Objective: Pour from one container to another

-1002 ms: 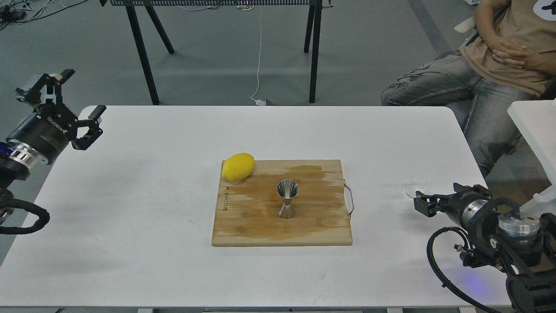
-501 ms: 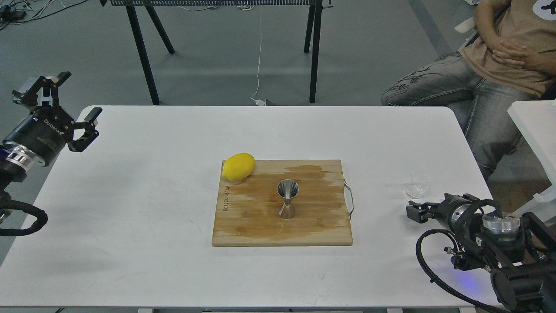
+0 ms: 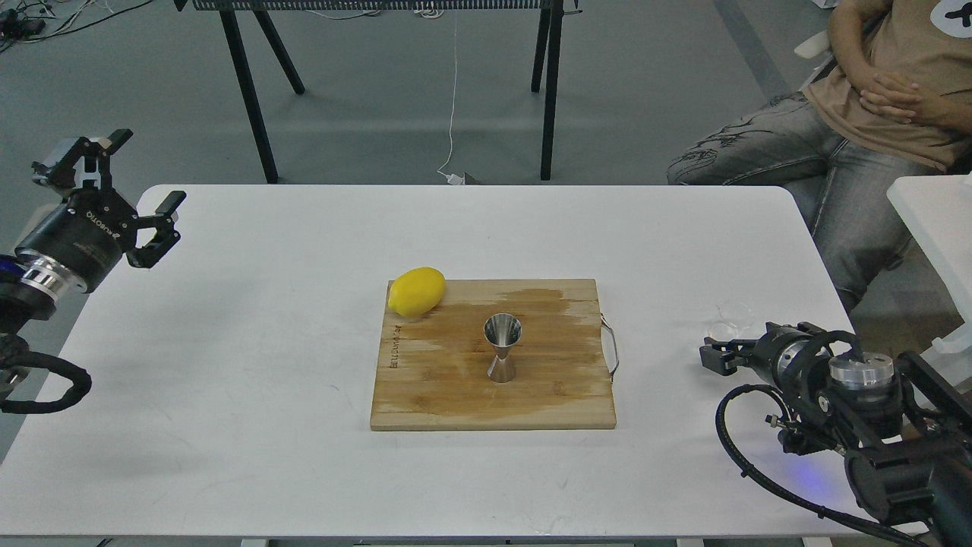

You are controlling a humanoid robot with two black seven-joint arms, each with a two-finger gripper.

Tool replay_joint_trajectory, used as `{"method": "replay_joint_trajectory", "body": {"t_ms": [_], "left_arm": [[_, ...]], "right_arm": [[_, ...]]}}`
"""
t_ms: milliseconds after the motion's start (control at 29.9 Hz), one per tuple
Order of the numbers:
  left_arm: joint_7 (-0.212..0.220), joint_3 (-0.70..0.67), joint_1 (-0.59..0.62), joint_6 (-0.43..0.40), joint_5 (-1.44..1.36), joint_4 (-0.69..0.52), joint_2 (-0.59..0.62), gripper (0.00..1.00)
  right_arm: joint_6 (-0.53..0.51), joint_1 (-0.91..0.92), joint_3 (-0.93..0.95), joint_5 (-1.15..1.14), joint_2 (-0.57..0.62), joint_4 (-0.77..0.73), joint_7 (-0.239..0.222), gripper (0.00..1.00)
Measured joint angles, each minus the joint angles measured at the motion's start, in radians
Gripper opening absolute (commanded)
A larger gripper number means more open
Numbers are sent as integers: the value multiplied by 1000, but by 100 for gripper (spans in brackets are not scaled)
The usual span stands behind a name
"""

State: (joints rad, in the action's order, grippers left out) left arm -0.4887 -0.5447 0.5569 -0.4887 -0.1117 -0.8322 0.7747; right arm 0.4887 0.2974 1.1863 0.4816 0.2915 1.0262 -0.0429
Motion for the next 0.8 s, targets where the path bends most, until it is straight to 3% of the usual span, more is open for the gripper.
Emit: {"method": "replay_joint_trajectory", "body": {"t_ms": [802], "left_arm": [[0, 2, -2, 0, 0, 15, -15, 99]], "right_arm": [[0, 24, 15, -11, -13, 0, 13, 90]]}}
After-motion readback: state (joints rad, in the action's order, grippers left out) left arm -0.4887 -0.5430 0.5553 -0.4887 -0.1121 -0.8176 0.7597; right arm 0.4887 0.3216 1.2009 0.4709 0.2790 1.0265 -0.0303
